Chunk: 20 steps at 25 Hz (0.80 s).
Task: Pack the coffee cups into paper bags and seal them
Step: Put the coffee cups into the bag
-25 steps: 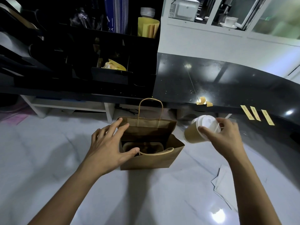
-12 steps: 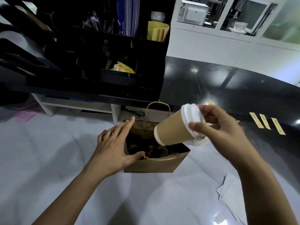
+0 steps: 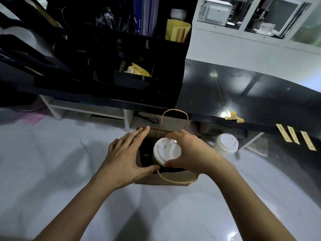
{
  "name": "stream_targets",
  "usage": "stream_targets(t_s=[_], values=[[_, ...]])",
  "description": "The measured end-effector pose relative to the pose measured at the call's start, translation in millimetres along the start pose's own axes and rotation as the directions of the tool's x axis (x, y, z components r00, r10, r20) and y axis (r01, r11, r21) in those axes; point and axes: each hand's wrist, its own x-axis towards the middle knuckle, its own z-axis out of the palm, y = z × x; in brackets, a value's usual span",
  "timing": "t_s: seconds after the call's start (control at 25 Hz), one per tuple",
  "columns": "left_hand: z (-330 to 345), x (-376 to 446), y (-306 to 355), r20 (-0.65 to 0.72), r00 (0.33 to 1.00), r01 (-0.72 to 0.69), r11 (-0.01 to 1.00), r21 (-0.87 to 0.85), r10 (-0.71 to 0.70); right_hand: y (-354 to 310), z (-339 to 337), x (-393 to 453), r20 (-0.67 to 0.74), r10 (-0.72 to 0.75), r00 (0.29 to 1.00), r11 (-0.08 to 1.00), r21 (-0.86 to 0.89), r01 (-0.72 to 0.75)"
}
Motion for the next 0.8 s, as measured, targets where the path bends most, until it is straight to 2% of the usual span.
stream_targets(t_s=[0.28, 0.48, 0.8], values=[[-3.6, -3.2, 1.3, 0.003, 1.0, -0.008, 0.999, -0.04, 0.009, -10.2, 27.7, 31.1, 0.052, -0.079, 0.996, 0.995, -0.049, 0.081], [-3.5, -2.3, 0.7, 0.006, 1.0, -0.013, 1.0, -0.021, 0.013, -14.1, 35.0, 40.7, 0.048, -0.122, 0.991, 0.992, -0.011, 0.123], [-2.5, -2.8, -0.2, 0.009, 1.0, -0.015, 0.999, -0.028, 0.015, -22.2, 49.1, 53.5, 0.168, -0.137, 0.976, 0.967, -0.189, 0.168]])
